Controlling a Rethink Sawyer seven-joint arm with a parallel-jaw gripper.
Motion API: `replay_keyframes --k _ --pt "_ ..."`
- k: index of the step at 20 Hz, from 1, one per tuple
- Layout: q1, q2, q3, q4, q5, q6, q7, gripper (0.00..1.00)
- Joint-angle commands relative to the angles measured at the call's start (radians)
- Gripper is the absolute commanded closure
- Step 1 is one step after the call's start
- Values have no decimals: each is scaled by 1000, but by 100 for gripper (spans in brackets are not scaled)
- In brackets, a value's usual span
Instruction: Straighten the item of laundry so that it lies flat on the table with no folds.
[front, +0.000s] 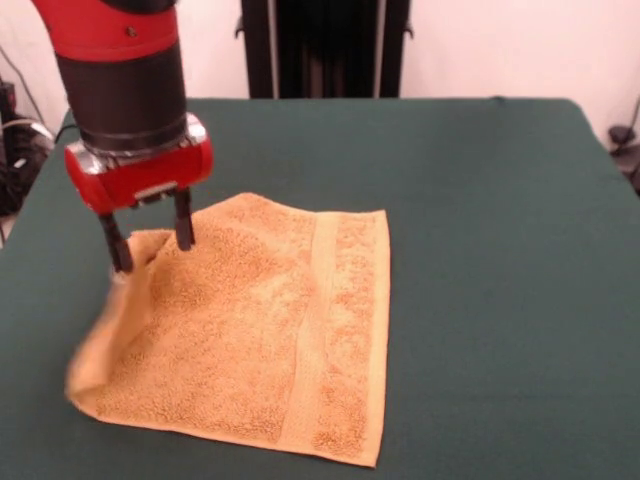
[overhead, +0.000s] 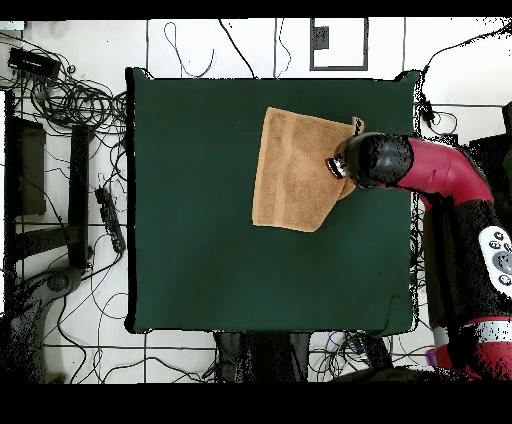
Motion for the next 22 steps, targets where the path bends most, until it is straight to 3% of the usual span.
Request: replay_keyframes --k 1,12,22 --pt "34 -108 -21 30 74 221 124 0" --pt "50 -192 -55 -1 89 392 110 0" --pt "63 -208 -85 80 111 326 185 0"
